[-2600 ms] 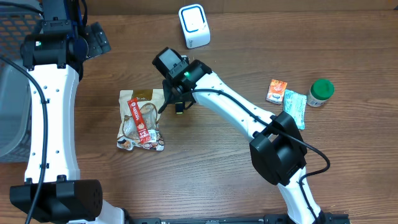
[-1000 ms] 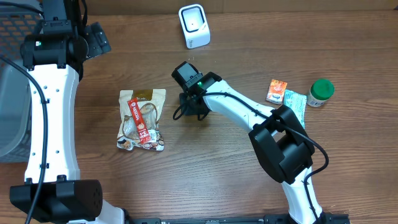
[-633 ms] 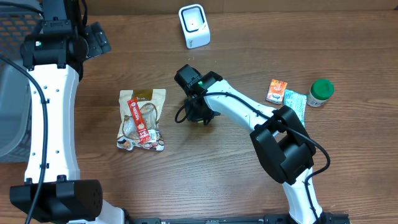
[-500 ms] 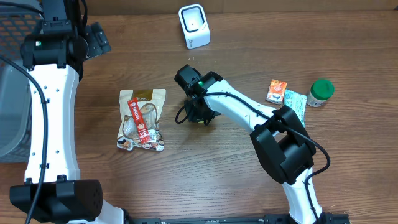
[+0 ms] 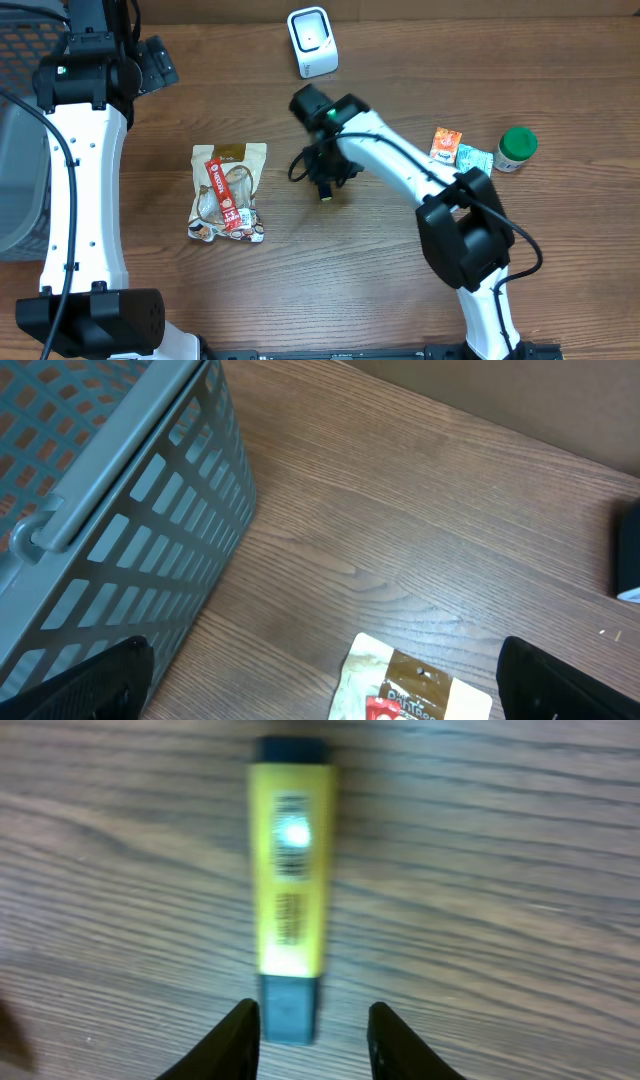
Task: Scan the item barcode
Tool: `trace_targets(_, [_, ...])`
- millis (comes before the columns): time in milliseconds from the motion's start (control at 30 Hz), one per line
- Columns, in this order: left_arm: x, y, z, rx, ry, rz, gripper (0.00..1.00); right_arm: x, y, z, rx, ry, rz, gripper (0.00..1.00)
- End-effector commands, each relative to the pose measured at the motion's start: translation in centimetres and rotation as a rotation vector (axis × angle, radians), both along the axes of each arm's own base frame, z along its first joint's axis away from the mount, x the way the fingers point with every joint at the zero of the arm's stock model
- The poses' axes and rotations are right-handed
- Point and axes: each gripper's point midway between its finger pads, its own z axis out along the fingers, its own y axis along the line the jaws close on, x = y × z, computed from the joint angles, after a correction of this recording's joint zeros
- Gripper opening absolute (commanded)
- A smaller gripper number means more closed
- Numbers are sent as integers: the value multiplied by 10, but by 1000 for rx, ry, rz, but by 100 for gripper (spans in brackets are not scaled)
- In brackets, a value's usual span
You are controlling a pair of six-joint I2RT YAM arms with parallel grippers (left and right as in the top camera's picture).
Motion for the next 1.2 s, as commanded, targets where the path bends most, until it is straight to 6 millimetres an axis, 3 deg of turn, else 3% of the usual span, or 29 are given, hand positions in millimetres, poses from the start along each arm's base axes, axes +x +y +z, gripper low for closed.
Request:
trace_targets(0, [2, 2, 0, 3, -5, 18, 100, 13, -7, 25, 125, 9, -8, 36])
trace_targets(200, [2, 2, 0, 3, -5, 18, 100, 17, -6, 22, 287, 66, 27, 36])
trace_targets(400, [2, 2, 0, 3, -4, 18, 100, 13, -3, 11, 289, 70, 34, 33])
trace_targets(567, [2, 2, 0, 3, -5, 18, 100, -2, 3, -6, 278, 93, 60, 31])
trace_targets(667, [2, 2, 0, 3, -5, 18, 100, -7, 4, -15, 276, 98, 62, 24])
trace_targets(767, [2, 2, 0, 3, -5, 18, 100, -11, 3, -22, 274, 104, 60, 23])
trace_targets(1167, [2, 2, 0, 3, -5, 18, 99, -17, 9, -21, 308, 134, 63, 24])
